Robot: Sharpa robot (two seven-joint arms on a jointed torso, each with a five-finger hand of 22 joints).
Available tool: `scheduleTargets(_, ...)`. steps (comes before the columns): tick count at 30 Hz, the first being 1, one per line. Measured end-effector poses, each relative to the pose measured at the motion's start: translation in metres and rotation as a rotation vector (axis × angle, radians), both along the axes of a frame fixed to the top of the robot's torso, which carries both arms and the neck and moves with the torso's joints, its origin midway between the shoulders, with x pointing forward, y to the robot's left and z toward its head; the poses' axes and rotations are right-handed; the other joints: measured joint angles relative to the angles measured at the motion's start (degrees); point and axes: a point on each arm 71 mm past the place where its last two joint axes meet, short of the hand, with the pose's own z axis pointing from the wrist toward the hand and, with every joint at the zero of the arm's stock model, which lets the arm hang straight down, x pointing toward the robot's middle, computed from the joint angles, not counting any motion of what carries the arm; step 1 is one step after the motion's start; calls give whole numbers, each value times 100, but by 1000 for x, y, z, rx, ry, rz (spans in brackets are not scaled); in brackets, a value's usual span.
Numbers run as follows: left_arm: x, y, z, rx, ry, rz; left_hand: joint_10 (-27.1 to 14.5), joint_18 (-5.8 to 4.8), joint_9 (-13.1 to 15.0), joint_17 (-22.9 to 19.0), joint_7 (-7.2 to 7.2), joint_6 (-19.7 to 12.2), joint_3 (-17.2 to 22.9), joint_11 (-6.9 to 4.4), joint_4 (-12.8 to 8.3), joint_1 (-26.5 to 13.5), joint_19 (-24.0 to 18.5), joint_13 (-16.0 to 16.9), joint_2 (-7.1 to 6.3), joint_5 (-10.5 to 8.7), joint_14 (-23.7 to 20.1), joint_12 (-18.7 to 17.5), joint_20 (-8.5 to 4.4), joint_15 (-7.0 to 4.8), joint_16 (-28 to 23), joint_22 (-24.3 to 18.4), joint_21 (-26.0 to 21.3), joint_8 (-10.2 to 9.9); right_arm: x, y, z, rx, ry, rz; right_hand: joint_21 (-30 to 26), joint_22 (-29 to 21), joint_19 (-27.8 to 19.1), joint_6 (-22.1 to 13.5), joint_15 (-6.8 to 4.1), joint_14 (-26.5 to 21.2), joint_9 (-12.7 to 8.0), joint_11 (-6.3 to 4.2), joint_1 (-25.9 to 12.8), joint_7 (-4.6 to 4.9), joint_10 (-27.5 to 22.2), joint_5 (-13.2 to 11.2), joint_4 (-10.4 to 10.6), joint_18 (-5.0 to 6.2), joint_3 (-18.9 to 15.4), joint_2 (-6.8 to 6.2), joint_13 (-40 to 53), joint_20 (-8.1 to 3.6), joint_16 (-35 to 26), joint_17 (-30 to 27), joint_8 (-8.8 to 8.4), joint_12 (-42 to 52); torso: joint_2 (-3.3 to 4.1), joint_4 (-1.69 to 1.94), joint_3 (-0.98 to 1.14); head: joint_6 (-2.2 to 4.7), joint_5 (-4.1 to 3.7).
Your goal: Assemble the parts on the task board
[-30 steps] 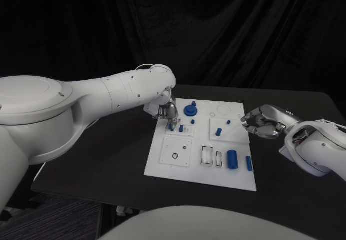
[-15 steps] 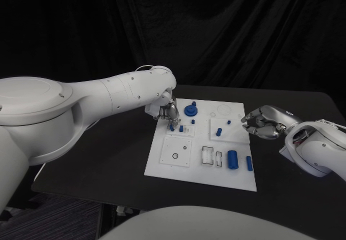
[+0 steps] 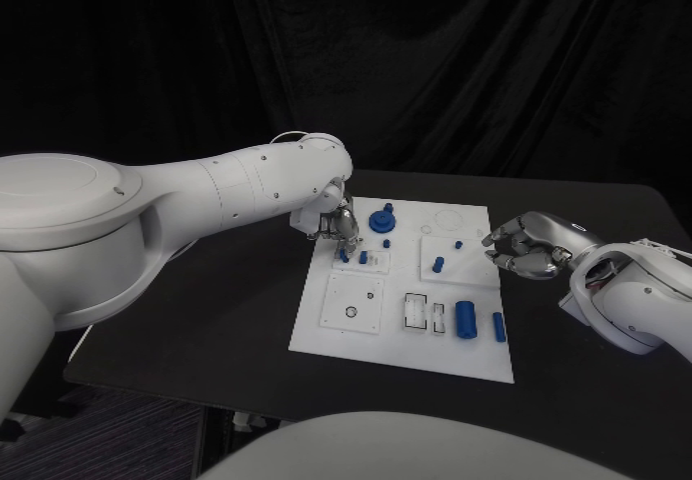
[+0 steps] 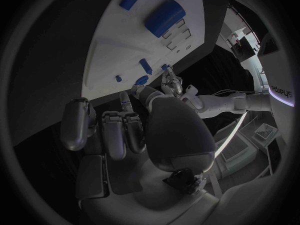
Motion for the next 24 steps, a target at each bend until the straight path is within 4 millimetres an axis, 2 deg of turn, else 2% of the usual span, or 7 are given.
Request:
scheduleTargets(2, 0, 0, 0, -1, 0, 0, -9, 3, -52, 0, 30, -30, -94, 9, 10, -60, -19, 0, 60, -247, 16, -5, 18, 16, 0, 0, -51, -86, 0, 0, 0, -1, 1, 0, 0, 0, 0, 0, 0, 0, 0, 0, 0, 0, 0, 0, 0, 0, 0, 0, 0, 0, 0, 0, 0, 0, 0, 1, 1, 0, 0)
scheduleTargets(4, 0, 2, 0, -1, 0, 3, -2, 95, -164, 0, 82, -82, -342, 65, 166, -130, -50, 0, 124, -671, -5, -59, 50, 57, 0, 0, -131, -243, 0, 0, 0, -2, 2, 0, 0, 0, 0, 0, 0, 0, -1, 0, 0, 0, 0, 0, 0, 0, 0, 0, 0, 0, 0, 0, 0, 0, 0, 0, 0, 0, 1)
scheduleTargets(5, 0, 3, 0, 0, 0, 4, 7, 93, -244, 0, 119, -120, -482, 87, 260, -171, -76, 0, 155, -910, 20, -68, 76, 82, -26, 0, -183, -350, 0, 0, 0, -2, 3, 0, 0, 0, 0, 0, 0, 0, -4, 0, 0, 0, 0, 0, 0, 0, 0, 0, 0, 0, 0, 0, 0, 0, 0, 0, 0, 0, 3)
scheduleTargets(8, 0, 3, 0, 0, 1, 4, -6, 92, -515, 0, 172, -173, -852, 179, 503, -395, -128, 0, 98, -1431, 1, -195, 128, 167, -45, 0, -319, -453, 0, 0, 0, -3, 4, 1, 0, -1, 0, 0, 0, 0, -5, 0, 0, 0, 0, 0, 0, 0, 0, 0, 0, 0, 0, 0, 0, 0, 0, 0, 0, 0, 5)
scheduleTargets(10, -1, 3, 0, -2, 2, 2, 0, 92, -654, 0, 214, -215, -1056, 204, 626, -489, -150, 0, 69, -1622, 1, -242, 149, 186, -45, 0, -398, -454, 0, 0, -1, -4, 5, 1, 0, -1, 0, 0, 0, 0, -5, 0, 0, 0, 0, 0, 0, 0, 0, 0, 0, 0, 0, 0, 0, 0, 0, -1, 1, 0, 9)
scheduleTargets(15, -1, 5, 0, -8, 4, 3, -1, 92, -853, 0, 233, -235, -1426, 242, 859, -688, -178, 0, 61, -1894, 0, -243, 178, 226, -45, 0, -435, -456, 0, 0, -1, -5, 7, 0, 0, -1, 0, 0, 0, 0, -4, 0, 0, 0, 0, 0, 0, 0, 0, 0, 0, 0, 0, 0, 0, 0, 1, -1, 0, 0, 2)
scheduleTargets(24, -2, 9, 0, -14, 2, 9, 1, 91, -957, 0, 224, -243, -1731, 244, 1023, -747, -178, 0, 47, -1928, 0, -244, 178, 226, -45, 0, -458, -461, 0, -1, -2, -5, 9, 0, 0, -1, 0, 0, 0, 0, -4, 0, 0, 0, 0, 0, 0, 0, 0, 0, 0, 0, 0, 0, 0, 0, 1, -1, 1, 0, 0)
